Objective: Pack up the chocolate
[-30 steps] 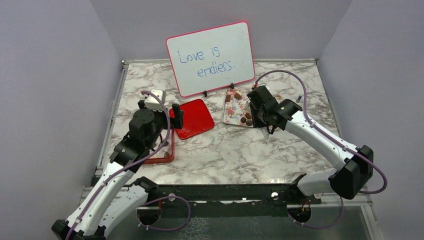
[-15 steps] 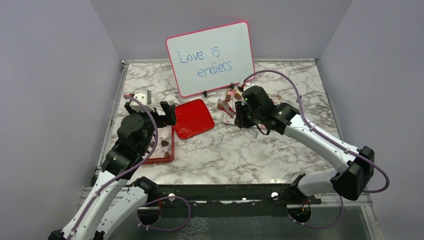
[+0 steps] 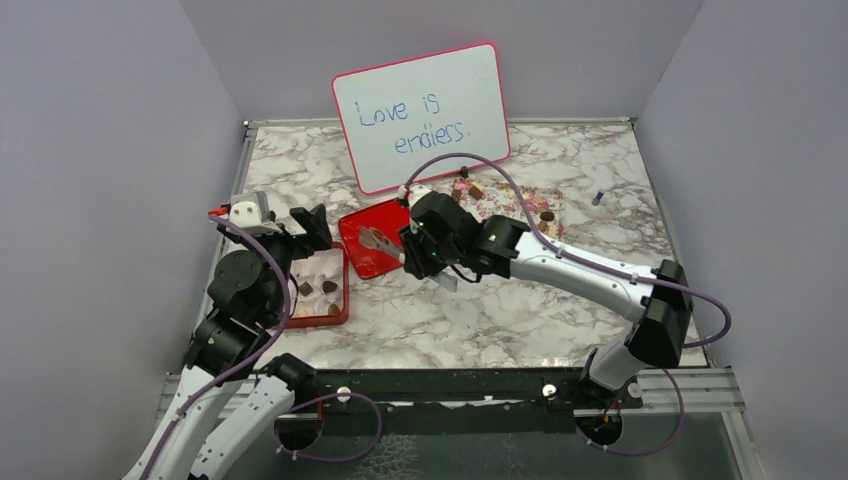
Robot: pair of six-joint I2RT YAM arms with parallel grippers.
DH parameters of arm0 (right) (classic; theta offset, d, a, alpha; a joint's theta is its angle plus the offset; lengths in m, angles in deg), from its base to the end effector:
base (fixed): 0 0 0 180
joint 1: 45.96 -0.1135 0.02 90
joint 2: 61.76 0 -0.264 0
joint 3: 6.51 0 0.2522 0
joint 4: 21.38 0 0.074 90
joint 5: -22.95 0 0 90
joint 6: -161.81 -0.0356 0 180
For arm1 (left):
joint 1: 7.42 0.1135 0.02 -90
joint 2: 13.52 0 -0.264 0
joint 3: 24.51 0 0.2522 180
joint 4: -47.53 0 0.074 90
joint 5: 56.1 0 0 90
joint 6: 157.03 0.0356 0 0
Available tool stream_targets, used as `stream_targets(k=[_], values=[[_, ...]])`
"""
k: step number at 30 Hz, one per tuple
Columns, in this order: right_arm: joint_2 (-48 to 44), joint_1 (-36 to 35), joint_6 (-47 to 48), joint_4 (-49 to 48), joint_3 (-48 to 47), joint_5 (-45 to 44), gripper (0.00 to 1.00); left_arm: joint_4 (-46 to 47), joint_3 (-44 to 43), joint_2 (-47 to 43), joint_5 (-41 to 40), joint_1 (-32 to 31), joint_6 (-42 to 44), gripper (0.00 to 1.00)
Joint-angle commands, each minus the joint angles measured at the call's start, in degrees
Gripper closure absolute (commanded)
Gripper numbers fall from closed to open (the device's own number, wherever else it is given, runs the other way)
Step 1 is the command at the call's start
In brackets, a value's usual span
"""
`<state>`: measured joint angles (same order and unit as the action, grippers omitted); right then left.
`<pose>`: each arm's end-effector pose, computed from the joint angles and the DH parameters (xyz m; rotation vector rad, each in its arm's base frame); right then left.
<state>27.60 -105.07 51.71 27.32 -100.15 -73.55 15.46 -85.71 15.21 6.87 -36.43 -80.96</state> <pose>0.1814 0.2954 0.3198 -0.7492 2.2870 0.5392 0.1014 -0.0377 0.3765 -0.1658 1.5600 -0.2209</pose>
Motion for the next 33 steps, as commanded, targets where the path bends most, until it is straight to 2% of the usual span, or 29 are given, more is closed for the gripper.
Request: stream_targets(k=[1, 16, 33], values=[[4.8, -3.0, 0.7, -3.6, -5.6, 0.6, 0.73, 1.2, -0.9, -2.6, -5.0, -0.3, 0.2, 0.01], [16.2, -7.5, 4.1, -3.8, -15.7, 2.2, 0.72, 0.6, -2.3, -6.4, -6.4, -0.3, -0.1, 0.01], [24.7, -9.0, 7.1, 3.3, -23.0, -6.9, 0.67, -0.5, -2.9, -7.1, -5.9, -0.3, -1.0, 0.01]])
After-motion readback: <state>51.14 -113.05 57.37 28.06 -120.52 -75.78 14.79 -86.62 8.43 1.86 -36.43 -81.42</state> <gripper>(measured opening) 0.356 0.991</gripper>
